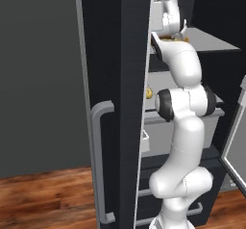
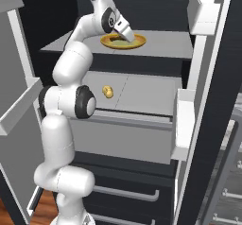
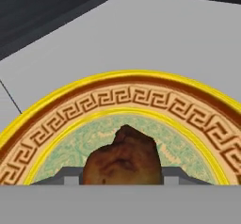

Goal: Transport the chicken drumstick from the fridge to the microwave and turn on the microwave.

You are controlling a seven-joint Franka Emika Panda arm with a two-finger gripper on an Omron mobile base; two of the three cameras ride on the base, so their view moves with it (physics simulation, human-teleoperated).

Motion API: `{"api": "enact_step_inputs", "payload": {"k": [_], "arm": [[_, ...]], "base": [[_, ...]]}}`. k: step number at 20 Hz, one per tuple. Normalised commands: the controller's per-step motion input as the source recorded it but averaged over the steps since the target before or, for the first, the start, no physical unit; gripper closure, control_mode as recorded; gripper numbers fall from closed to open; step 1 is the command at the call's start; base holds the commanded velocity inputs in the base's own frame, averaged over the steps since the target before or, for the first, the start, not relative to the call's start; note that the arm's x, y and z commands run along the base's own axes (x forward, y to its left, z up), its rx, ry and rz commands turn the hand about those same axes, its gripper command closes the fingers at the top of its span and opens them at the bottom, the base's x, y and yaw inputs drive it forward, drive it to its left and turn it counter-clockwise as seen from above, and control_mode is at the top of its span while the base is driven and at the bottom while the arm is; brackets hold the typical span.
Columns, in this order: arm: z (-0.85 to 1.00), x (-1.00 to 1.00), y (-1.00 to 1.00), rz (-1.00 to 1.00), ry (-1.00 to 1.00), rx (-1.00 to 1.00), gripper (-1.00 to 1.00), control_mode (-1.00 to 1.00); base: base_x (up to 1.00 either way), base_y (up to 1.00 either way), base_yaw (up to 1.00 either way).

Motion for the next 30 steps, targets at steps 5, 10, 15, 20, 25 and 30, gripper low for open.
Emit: {"api": "enact_step_inputs", "payload": {"k": [5, 10, 15, 20, 25, 30], "arm": [[0.11, -0.22, 0.00, 0.00, -0.16, 0.00, 1.00, -1.00], [0.08, -0.37, 0.00, 0.00, -0.05, 0.00, 1.00, -1.00], [0.01, -0.46, 0.00, 0.00, 0.00, 0.00, 1.00, -1.00], [0.22, -0.55, 0.00, 0.01, 0.00, 0.00, 1.00, -1.00], [0.26, -0.52, 0.00, 0.09, 0.00, 0.00, 1.00, -1.00], [0.09, -0.57, 0.00, 0.12, -0.03, 0.00, 1.00, -1.00]], "base": [[0.00, 0.00, 0.00], [0.00, 0.00, 0.00], [0.00, 0.00, 0.00], [0.00, 0.00, 0.00], [0.00, 0.00, 0.00], [0.00, 0.00, 0.00]]}}
